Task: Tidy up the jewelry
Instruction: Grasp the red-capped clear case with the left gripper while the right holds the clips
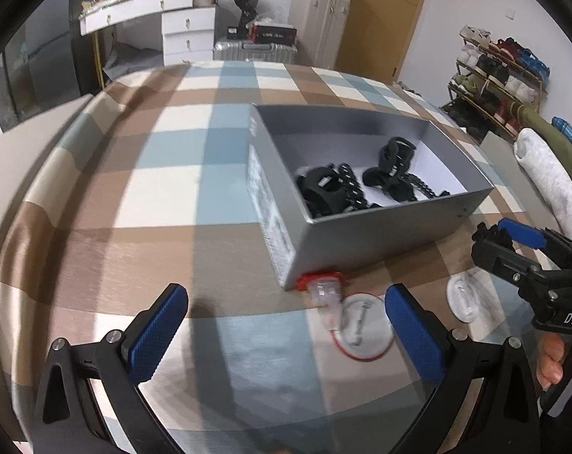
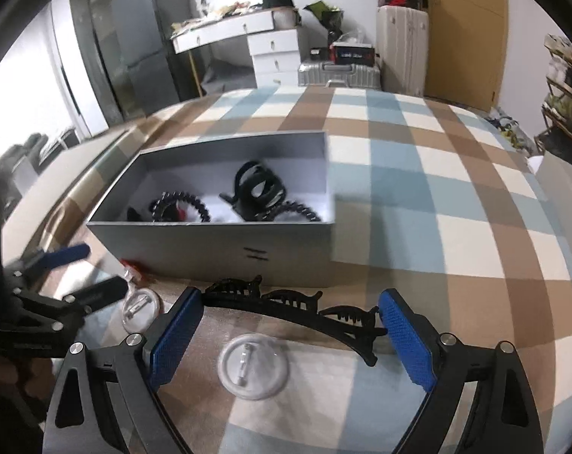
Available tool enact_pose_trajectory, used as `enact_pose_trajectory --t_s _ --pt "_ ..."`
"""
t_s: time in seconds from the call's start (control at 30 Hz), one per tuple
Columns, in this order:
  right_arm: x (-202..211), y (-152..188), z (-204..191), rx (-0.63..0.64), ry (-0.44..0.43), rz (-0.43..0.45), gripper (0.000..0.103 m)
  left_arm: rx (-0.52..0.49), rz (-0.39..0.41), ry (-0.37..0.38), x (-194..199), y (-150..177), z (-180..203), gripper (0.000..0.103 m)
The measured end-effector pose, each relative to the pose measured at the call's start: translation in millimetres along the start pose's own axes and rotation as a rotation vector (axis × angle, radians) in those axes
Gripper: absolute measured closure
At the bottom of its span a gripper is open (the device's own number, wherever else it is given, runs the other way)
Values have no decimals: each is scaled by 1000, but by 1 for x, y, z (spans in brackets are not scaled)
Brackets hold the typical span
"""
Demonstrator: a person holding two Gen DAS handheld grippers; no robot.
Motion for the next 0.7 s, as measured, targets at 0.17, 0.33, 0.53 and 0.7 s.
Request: enact_pose_trajectory --t_s 0.17,0.33,0.53,0.7 --pt "7 -3 7 -8 2 27 9 -31 -11 -32 -3 1 6 30" --pt "11 -3 9 -15 -5 27 9 -54 -9 -13 1 3 7 68" --pt "15 -3 9 -17 -4 37 9 -114 -3 10 4 8 18 91" --pt "19 -4 7 -11 -8 49 9 -144 16 13 11 5 22 91"
Point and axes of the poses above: each gripper's, at about its wrist camera, not at the fingertips, and x roughly against the way its jaws point, z to its right, y to its underside, the point moved 3 cm from there along -x, roughly the way its jaws point, and after that the axes turned 7 degrees about y, right-handed, at the moved point
